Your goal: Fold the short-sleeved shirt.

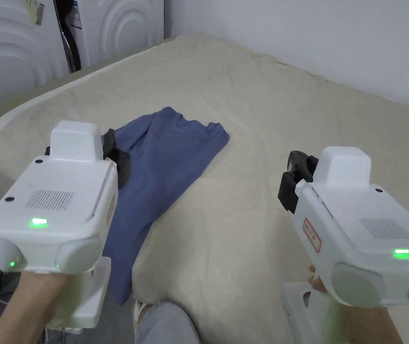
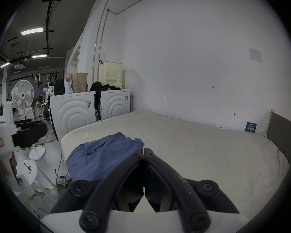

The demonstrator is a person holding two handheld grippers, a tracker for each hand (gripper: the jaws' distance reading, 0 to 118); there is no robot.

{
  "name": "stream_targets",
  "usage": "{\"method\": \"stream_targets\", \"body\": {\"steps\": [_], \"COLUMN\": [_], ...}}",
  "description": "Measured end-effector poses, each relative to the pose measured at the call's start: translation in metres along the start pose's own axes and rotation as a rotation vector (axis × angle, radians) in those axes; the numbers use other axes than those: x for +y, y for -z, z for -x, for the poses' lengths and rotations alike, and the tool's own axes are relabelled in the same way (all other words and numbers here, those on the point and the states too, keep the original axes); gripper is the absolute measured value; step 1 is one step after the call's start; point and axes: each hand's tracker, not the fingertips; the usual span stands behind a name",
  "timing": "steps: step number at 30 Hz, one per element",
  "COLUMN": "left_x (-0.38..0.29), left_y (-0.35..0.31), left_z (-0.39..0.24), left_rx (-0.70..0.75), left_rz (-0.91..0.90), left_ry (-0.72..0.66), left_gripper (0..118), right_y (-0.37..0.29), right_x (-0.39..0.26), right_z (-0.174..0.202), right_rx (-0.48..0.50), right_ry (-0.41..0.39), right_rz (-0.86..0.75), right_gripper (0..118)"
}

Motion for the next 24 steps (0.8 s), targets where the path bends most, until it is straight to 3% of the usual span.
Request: {"method": "stream_targets", "body": {"steps": [2,7,17,24], "left_x": [0.005,0.016,0.007,-0.046], "left_y": [0.022,0.098,0.313,0.430], "left_z": [0.000,-0.006,-0.050,-0.078], "left_rx": [-0.026,-0.094,-0.222,-0.154], "left_rz": [0.051,0.203,0.529,0.766], "left_ry": [-0.024,-0.003,-0.009,0.082], "left_gripper": [45,116,118,118], "right_y": [0.001,0.004,0.049,0.084], "right_x": [0.001,0.001,-0.010,-0.035], "right_z": [-0.002,-0.014,-0.053,-0.088], "right_rx": [0.000,-0.017,-0.080,-0.150], "right_ry": [-0.003,0.016,0.045,0.101], "right_rz": [0.002,0.002,0.083,0.193], "right_gripper": [1,1,1,1]}}
